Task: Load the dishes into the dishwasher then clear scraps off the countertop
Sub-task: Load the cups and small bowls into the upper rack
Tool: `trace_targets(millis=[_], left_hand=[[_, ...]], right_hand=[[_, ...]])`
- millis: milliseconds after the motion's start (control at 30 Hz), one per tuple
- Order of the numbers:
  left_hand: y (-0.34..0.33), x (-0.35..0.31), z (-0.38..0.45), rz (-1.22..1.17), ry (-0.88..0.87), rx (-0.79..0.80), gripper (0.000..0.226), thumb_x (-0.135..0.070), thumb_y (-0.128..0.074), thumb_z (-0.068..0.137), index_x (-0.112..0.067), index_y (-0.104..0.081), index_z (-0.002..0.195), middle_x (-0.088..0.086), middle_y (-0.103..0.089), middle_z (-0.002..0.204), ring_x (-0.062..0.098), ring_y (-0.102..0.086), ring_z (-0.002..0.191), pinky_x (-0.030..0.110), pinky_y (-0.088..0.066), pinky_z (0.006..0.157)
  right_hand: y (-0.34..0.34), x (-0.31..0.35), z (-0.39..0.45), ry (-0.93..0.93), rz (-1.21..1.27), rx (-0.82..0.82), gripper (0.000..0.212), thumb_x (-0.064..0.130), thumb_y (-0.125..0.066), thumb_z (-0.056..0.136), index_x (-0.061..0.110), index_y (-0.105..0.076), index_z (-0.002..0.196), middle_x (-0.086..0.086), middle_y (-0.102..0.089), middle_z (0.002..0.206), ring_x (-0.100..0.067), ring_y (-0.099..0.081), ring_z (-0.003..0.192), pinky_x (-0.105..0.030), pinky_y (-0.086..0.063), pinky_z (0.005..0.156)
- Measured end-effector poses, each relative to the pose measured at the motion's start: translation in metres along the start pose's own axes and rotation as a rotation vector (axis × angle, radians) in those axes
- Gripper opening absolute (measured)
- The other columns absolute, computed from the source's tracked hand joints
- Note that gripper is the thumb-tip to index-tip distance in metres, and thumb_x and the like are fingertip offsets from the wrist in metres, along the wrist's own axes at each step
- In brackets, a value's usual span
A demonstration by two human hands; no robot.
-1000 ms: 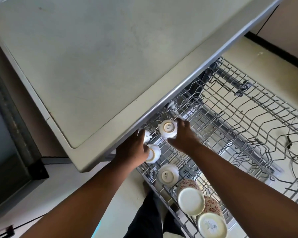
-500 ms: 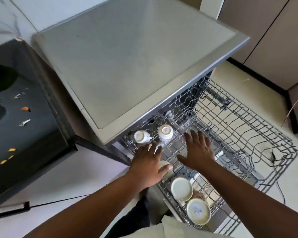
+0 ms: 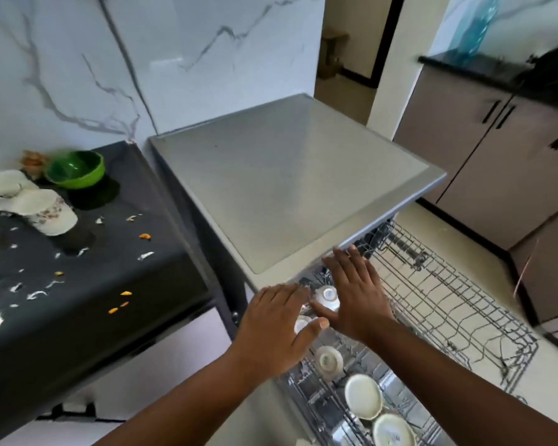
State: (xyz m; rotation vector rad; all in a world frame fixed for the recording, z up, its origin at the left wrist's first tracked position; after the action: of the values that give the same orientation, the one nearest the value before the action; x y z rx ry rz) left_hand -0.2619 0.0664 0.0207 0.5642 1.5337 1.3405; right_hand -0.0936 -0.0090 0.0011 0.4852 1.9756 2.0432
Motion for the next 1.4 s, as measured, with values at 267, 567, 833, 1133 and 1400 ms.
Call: trace_targets(millis=[267,567,833,1133,1400], left_hand=[[0.092,0.112,-0.074,0.069,0.171,-0.157,0.077,-0.071,-0.02,0.089,-0.019,-0.047,0.14,0.004,-0.043,0.149,0.025,-0.037,0.139,0.039,-0.025,0.113],[0.181,0.232,-0.151,0.096,0.535,-0.258,0.103,-0.086,0.001,0.071,-0.027,-0.019,0.152,-0.001,-0.014,0.161,0.017,-0.008,0.148,0.037,-0.008,0.119],[0.213,0.323,-0.158,-0.134,0.876,-0.439,0.088,-0.065,-0.047,0.087,-0.018,-0.013,0.153,0.006,-0.017,0.16,0.02,-0.016,0.147,0.041,-0.02,0.118],[0.238,0.432,-0.123,-0.298,1.201,-0.622,0.106,-0.054,-0.073,0.074,-0.016,-0.012,0.152,0.008,-0.025,0.157,0.027,-0.03,0.141,0.05,-0.03,0.112],[0.229,0.491,-0.088,-0.336,1.279,-0.788,0.093,-0.048,-0.083,0.066,-0.017,-0.036,0.14,0.004,-0.051,0.137,0.027,-0.048,0.125,0.044,-0.037,0.104]], right_hand=[[0.031,0.16,0.04,0.211,0.09,-0.097,0.086,0.075,-0.036,0.08,0.019,-0.031,0.145,-0.011,-0.034,0.154,-0.033,-0.02,0.144,-0.049,-0.024,0.114],[0.059,0.315,0.083,0.385,0.1,-0.181,0.084,0.074,-0.042,0.077,0.018,-0.043,0.14,-0.01,-0.045,0.147,-0.035,-0.036,0.139,-0.052,-0.036,0.106],[0.055,0.365,0.135,0.461,0.232,-0.137,0.09,0.073,-0.044,0.081,0.027,-0.014,0.153,0.001,-0.009,0.162,-0.022,0.004,0.149,-0.035,0.002,0.116],[0.026,0.408,0.233,0.36,0.558,0.08,0.107,0.067,-0.062,0.075,0.021,-0.005,0.153,0.001,-0.021,0.158,-0.019,-0.018,0.145,-0.035,-0.017,0.118],[0.004,0.43,0.278,0.355,0.712,0.094,0.08,0.065,-0.069,0.069,0.035,-0.037,0.135,0.012,-0.054,0.129,-0.017,-0.046,0.121,-0.037,-0.034,0.102]])
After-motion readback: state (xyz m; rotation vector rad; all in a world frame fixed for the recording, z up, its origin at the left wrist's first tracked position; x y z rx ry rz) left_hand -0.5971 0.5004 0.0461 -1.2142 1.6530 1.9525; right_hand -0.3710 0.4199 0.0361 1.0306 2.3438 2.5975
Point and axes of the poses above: each hand's wrist, its own z-axis towards the middle knuckle, its own y-axis out of the back of the hand, x = y × z, the point moved 1 cm from there along z, towards the middle knuckle
